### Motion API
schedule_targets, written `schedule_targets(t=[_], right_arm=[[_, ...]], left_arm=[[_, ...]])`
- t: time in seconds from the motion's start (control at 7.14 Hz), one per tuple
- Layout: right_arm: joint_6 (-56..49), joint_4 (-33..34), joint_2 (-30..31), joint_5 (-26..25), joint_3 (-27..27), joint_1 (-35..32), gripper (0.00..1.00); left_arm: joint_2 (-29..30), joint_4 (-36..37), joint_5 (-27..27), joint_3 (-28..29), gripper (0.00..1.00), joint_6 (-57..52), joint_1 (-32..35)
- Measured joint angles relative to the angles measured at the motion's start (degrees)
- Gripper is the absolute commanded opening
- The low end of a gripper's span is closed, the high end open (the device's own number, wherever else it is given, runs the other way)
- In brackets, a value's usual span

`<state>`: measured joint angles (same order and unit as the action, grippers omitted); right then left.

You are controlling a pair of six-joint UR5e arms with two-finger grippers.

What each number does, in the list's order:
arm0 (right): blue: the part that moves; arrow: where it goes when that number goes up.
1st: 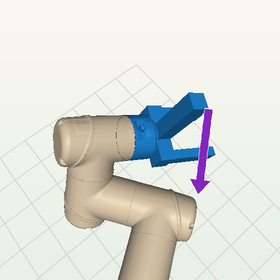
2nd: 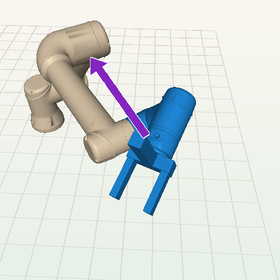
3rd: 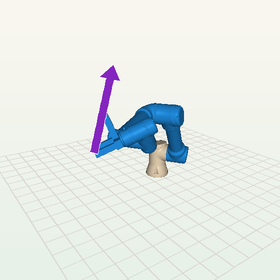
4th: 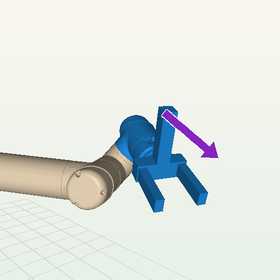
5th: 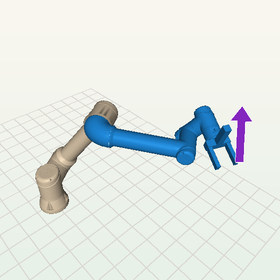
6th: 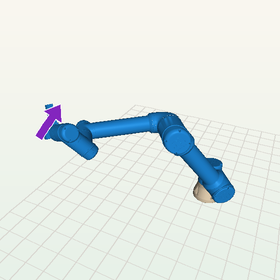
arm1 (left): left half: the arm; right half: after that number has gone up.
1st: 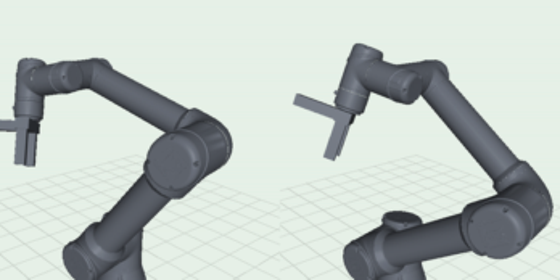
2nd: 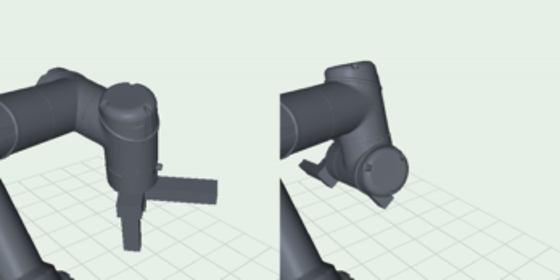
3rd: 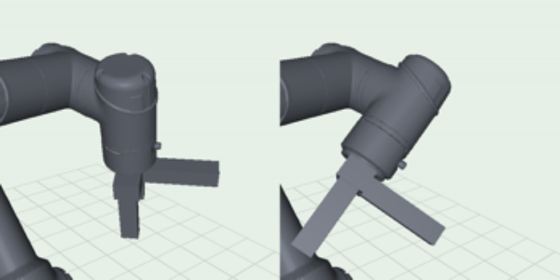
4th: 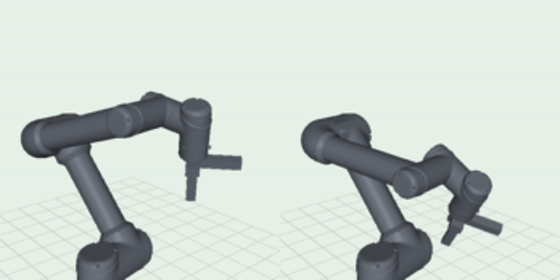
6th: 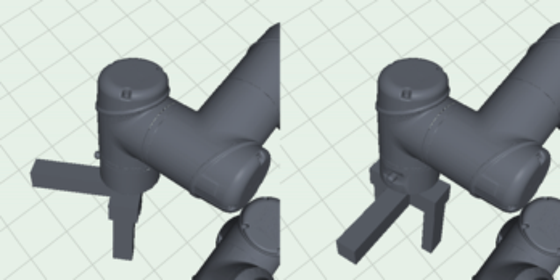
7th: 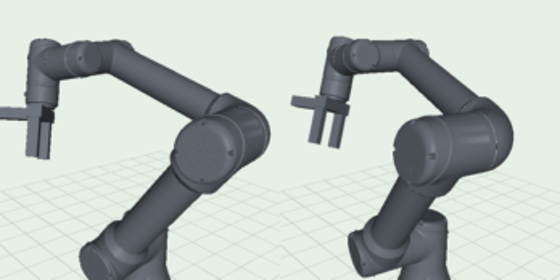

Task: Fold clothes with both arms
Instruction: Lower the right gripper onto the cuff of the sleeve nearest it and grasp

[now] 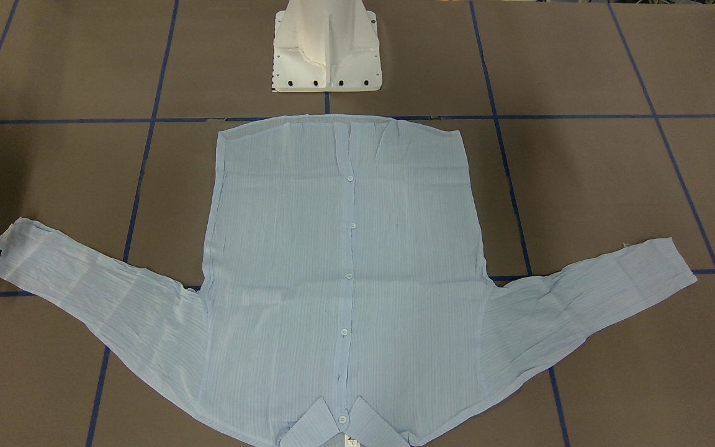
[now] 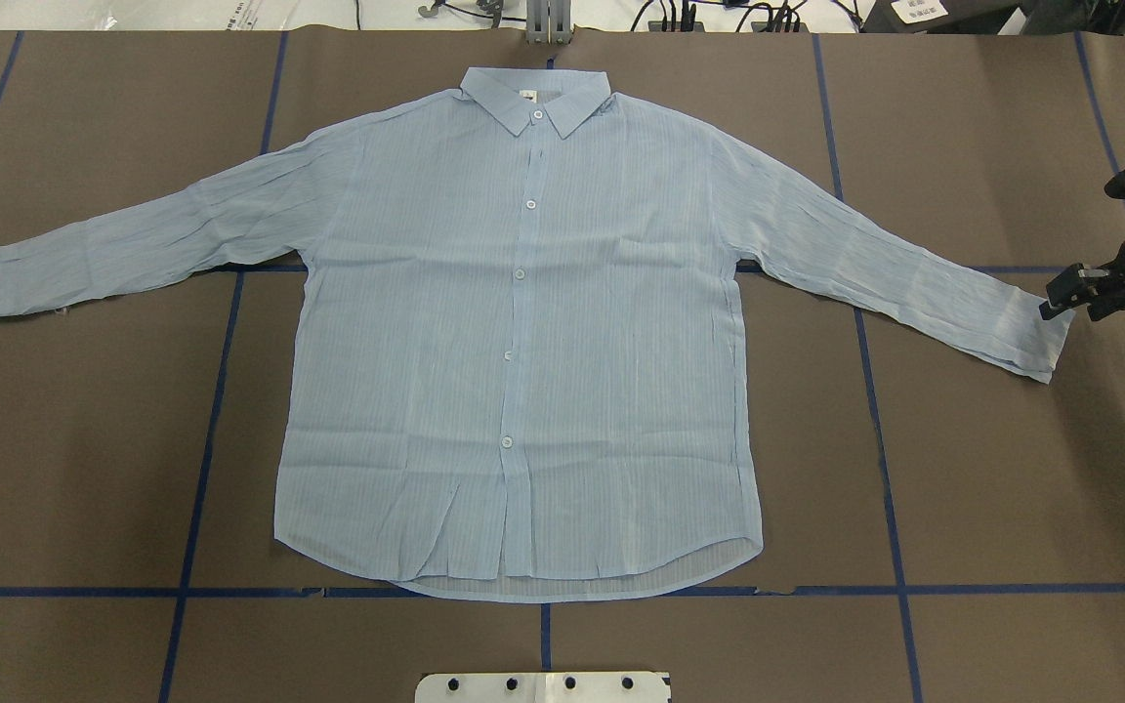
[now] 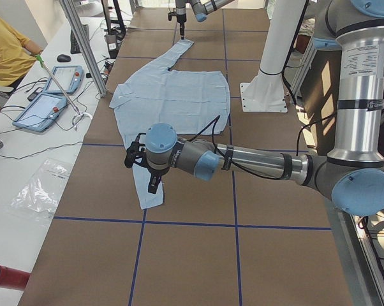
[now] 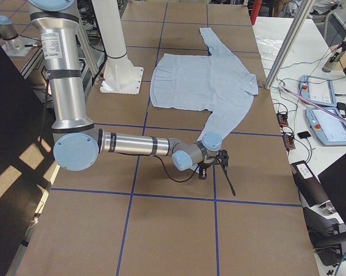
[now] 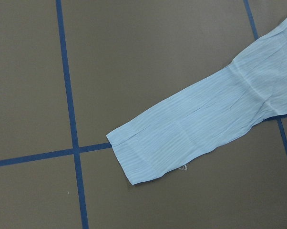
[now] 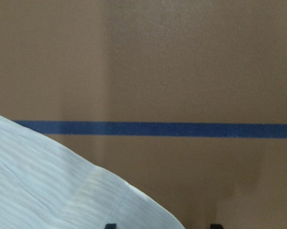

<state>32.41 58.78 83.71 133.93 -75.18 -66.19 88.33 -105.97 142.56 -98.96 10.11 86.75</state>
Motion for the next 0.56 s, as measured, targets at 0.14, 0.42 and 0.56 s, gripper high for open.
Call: schedule_targets(t=[0.14,0.42,0.56], right_arm=[[0.0,0.0,0.2,0.0,0.0,0.0,0.32],[0.0,-0.1,0.4,-0.1,0.1,0.1,0.0],[0.0,-0.1,0.4,-0.1,0.1,0.1,0.0]], left_arm=[[0.0,0.0,0.0,0.0,1.0,0.0,0.0],[0.0,0.0,-0.1,-0.1,1.0,0.0,0.0],[0.0,0.0,-0.3,-0.1,1.0,-0.1,0.0]])
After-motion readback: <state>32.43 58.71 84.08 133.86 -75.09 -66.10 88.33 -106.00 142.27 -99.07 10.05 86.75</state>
